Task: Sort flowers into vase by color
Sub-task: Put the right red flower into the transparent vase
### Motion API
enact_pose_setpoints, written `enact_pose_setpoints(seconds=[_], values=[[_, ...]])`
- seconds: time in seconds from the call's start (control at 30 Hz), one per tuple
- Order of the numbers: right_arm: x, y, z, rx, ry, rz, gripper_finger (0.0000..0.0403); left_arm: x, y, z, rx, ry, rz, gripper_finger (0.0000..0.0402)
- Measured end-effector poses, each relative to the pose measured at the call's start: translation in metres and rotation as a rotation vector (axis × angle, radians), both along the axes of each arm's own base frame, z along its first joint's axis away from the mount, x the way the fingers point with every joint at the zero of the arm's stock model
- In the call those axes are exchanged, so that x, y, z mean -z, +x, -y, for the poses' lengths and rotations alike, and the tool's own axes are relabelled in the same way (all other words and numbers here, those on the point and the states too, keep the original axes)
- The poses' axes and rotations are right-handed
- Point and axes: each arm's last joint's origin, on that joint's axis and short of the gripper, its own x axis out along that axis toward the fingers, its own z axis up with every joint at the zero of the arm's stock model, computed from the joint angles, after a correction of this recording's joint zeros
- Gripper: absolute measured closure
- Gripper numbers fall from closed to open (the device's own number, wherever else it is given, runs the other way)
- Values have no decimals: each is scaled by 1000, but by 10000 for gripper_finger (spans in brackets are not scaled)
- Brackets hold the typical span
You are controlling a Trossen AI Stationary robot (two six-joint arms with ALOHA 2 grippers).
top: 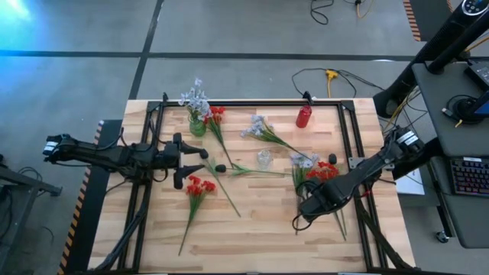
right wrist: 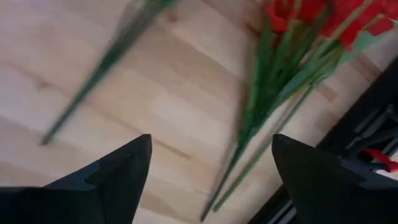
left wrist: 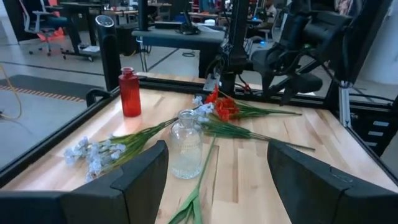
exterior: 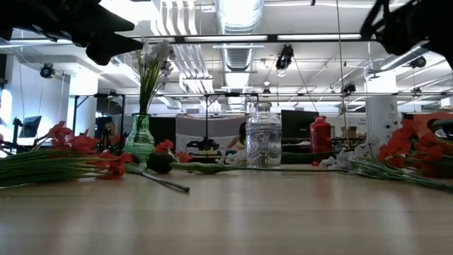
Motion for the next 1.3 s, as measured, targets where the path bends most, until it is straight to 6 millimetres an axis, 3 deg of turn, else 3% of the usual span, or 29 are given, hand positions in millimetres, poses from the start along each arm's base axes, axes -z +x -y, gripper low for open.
enact_pose_setpoints(seconds=[0.53, 0.93, 1.3], values=[[63, -37, 31, 53, -3, -3, 90, -6, 0, -2, -69, 59, 57, 145], [82, -44, 35, 53, 14, 27, 118, -9, 0, -2, -70, 69, 82, 145], [80, -42, 34, 39, 13, 42, 211, -16, 0, -4, -147, 122, 139, 145]])
